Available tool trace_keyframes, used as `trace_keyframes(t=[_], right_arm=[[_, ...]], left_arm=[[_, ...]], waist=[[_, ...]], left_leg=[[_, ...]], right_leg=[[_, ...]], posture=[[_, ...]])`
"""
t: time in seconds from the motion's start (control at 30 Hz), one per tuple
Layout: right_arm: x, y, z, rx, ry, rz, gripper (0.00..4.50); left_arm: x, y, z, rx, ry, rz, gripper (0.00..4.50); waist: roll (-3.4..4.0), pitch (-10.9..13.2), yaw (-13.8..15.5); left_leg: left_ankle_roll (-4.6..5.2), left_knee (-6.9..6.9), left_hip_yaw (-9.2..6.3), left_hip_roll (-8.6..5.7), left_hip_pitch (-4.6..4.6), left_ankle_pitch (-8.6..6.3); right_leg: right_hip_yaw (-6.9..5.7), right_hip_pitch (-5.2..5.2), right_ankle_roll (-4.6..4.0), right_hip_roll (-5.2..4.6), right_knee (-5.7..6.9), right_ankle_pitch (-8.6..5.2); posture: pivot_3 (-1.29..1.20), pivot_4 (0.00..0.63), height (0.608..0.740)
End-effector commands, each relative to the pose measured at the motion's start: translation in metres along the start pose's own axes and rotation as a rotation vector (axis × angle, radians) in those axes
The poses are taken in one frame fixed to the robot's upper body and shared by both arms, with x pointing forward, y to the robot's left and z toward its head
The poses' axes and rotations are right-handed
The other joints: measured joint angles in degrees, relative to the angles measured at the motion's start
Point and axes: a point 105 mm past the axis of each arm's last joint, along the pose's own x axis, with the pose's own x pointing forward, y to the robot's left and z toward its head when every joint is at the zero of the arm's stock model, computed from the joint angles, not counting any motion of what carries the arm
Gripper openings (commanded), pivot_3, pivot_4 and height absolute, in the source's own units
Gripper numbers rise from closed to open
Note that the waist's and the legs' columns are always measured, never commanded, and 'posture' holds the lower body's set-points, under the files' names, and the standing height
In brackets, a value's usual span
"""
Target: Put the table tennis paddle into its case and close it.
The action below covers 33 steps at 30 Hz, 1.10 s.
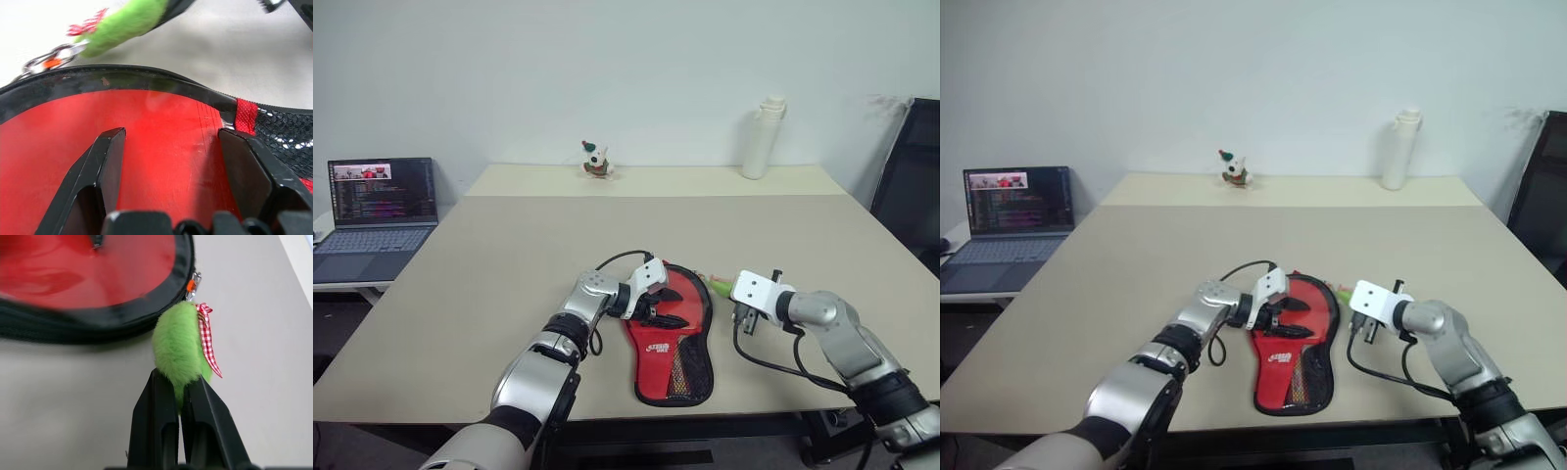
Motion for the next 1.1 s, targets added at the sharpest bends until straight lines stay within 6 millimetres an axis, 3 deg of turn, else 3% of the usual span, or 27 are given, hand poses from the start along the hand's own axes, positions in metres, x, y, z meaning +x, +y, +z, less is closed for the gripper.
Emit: trace_keyframes(t=[0.03,0.2,0.3,0.47,0.9,1.1], right_arm=[[-0.021,-0.001,0.003,-0.016,-0.003,0.002,0.01],[-0.047,0.038,0.002,0.006,0.007,0.124,0.01],[-0.064,0.073,0.012,0.079,-0.017,0.243,0.01],[-0.088,0.108,0.027,0.183,-0.043,0.400,0.01],[-0.141,0.173,0.062,0.385,-0.087,0.796,0.01],[-0.145,0.180,0.072,0.421,-0.124,0.818,0.01]], left_arm=[[0.001,-0.011,-0.034,-0.074,0.105,-0.022,3.28],[0.000,-0.012,-0.036,-0.082,0.110,-0.021,3.28],[0.000,-0.012,-0.036,-0.086,0.111,-0.021,3.28],[0.001,-0.012,-0.036,-0.092,0.109,-0.023,3.28],[0.002,-0.011,-0.034,-0.094,0.108,-0.015,3.28],[0.001,-0.010,-0.035,-0.095,0.107,-0.012,3.28]], waist=[[0.00,-0.02,0.04],[0.09,-0.13,0.13],[0.11,-0.20,0.23],[0.12,-0.28,0.15],[0.02,-0.34,0.32],[-0.06,-0.38,0.33]], left_leg=[[0.00,0.00,0.00,0.00,0.00,0.00],[0.00,0.00,0.00,-0.01,0.03,0.00],[0.00,0.00,-0.03,-0.01,0.05,0.00],[-0.01,0.04,-0.04,0.01,0.33,-0.01],[-0.05,-0.01,-0.13,0.05,0.51,-0.03],[-0.06,-0.01,-0.17,0.07,0.53,-0.04]], right_leg=[[0.00,0.00,0.01,0.00,-0.01,0.00],[-0.01,0.02,0.02,0.04,0.00,-0.02],[-0.03,0.05,0.02,0.06,-0.01,-0.03],[-0.06,0.33,0.03,0.04,-0.04,-0.04],[-0.13,0.57,0.04,-0.07,-0.13,-0.11],[-0.18,0.59,0.03,-0.08,-0.16,-0.12]], posture=[[0.00,0.150,0.740],[0.00,0.150,0.740],[0.00,0.150,0.740],[0.00,0.150,0.740],[0.00,0.150,0.740],[0.00,0.150,0.740]])
